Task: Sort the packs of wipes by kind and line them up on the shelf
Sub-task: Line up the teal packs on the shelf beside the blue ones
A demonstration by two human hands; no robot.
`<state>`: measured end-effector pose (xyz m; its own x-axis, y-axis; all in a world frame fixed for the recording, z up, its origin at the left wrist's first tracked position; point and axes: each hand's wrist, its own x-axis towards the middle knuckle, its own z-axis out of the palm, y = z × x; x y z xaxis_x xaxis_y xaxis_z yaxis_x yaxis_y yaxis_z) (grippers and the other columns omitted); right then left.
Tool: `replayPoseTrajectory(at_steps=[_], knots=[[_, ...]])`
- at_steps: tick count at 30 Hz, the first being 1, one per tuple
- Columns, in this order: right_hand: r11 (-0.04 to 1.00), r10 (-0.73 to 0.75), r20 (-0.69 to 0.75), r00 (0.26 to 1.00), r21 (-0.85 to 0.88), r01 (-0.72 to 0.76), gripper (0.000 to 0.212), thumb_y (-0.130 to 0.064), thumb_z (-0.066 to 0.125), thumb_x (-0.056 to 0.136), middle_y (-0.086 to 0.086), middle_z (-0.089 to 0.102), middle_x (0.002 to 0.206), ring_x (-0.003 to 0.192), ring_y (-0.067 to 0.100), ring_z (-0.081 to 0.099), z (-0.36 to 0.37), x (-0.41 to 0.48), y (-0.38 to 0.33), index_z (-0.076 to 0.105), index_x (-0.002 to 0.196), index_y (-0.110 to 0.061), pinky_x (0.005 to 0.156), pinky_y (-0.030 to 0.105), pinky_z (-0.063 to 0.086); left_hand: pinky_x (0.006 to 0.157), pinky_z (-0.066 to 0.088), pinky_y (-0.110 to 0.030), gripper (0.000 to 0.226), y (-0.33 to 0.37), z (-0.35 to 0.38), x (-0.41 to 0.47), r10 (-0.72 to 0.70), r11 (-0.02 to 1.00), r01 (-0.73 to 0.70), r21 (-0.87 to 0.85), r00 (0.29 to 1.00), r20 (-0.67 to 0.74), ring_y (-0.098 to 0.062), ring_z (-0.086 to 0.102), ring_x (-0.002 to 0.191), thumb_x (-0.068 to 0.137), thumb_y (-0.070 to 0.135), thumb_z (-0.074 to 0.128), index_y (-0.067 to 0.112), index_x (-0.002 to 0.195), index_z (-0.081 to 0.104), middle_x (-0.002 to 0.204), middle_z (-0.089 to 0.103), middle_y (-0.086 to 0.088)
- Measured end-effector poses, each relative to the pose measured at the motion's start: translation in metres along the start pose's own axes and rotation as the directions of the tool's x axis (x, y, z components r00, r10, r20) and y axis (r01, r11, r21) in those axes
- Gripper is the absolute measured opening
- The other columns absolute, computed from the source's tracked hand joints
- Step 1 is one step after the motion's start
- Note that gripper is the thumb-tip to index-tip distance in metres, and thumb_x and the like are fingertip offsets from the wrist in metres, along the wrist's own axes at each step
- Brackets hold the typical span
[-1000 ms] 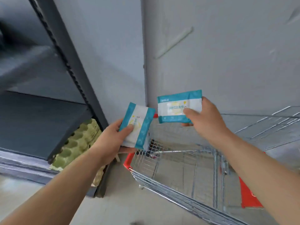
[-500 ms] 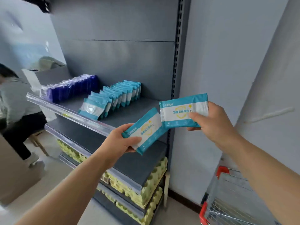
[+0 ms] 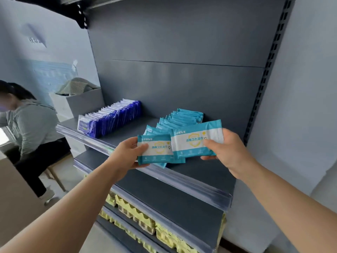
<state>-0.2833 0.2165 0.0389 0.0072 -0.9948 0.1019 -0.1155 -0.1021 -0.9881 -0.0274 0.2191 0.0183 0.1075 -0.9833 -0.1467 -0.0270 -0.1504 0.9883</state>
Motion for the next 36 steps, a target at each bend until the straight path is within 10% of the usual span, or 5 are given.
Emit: replayPoseTrajectory(at_steps=[7, 15, 26, 32, 36], knots=[[0.998, 0.067, 0.034, 0.997, 0.013, -0.068, 0.027, 0.001, 0.061, 0.088, 0.006, 0.070, 0.107, 0.089, 0.020, 0.071, 0.046, 0.048, 0.020, 0.060, 0.113, -0.008, 0.065, 0.037, 0.061, 0.074, 0.061, -0.037, 0.032, -0.002, -0.038, 0.067, -0.035, 0.991, 0.012, 0.131, 0.985, 0.170, -0.025, 0.069, 0.097, 0.088, -0.009, 0.058, 0.011, 0.113, 0.059, 0.108, 0.070, -0.010], [0.989, 0.145, -0.043, 0.989, 0.023, -0.144, 0.020, 0.001, 0.064, 0.086, 0.006, 0.072, 0.102, 0.086, 0.020, 0.072, 0.075, 0.066, 0.033, 0.064, 0.104, -0.009, 0.067, 0.038, 0.060, 0.065, 0.056, -0.018, 0.020, -0.021, -0.054, 0.122, 0.118, 0.771, -0.251, 0.586, 0.960, 0.256, -0.002, 0.069, 0.072, 0.077, 0.014, 0.079, 0.019, 0.086, 0.062, 0.086, 0.072, 0.010], [0.986, 0.165, -0.290, 0.943, 0.058, -0.155, 0.025, 0.005, 0.064, 0.085, -0.001, 0.073, 0.101, 0.088, 0.013, 0.071, 0.131, 0.051, 0.045, 0.066, 0.100, -0.016, 0.069, 0.030, 0.059, 0.060, 0.051, -0.024, 0.029, -0.032, -0.056, 0.168, 0.265, 0.712, -0.432, 0.554, 0.895, 0.358, -0.013, 0.060, 0.071, 0.069, 0.026, 0.084, 0.019, 0.085, 0.061, 0.085, 0.066, 0.004], [0.943, 0.076, -0.399, 0.914, -0.270, -0.196, 0.024, -0.010, 0.073, 0.079, -0.015, 0.071, 0.090, 0.082, 0.003, 0.068, 0.165, 0.040, 0.053, 0.069, 0.092, -0.030, 0.072, 0.025, 0.057, 0.079, 0.060, -0.033, 0.027, -0.034, -0.077, 0.171, 0.079, 0.953, -0.224, 0.201, 0.830, 0.551, -0.014, 0.072, 0.088, 0.092, 0.037, 0.059, 0.013, 0.103, 0.067, 0.101, 0.073, -0.001], [0.865, 0.080, -0.408, 0.910, -0.425, -0.267, 0.036, -0.024, 0.081, 0.071, -0.013, 0.069, 0.097, 0.084, 0.006, 0.066, 0.175, 0.042, 0.052, 0.067, 0.104, -0.023, 0.077, 0.035, 0.057, 0.065, 0.056, -0.017, 0.039, -0.039, -0.080, 0.169, 0.148, 0.788, -0.474, 0.393, 0.766, 0.626, -0.003, 0.070, 0.077, 0.070, 0.040, 0.083, 0.024, 0.103, 0.067, 0.094, 0.073, 0.014]])
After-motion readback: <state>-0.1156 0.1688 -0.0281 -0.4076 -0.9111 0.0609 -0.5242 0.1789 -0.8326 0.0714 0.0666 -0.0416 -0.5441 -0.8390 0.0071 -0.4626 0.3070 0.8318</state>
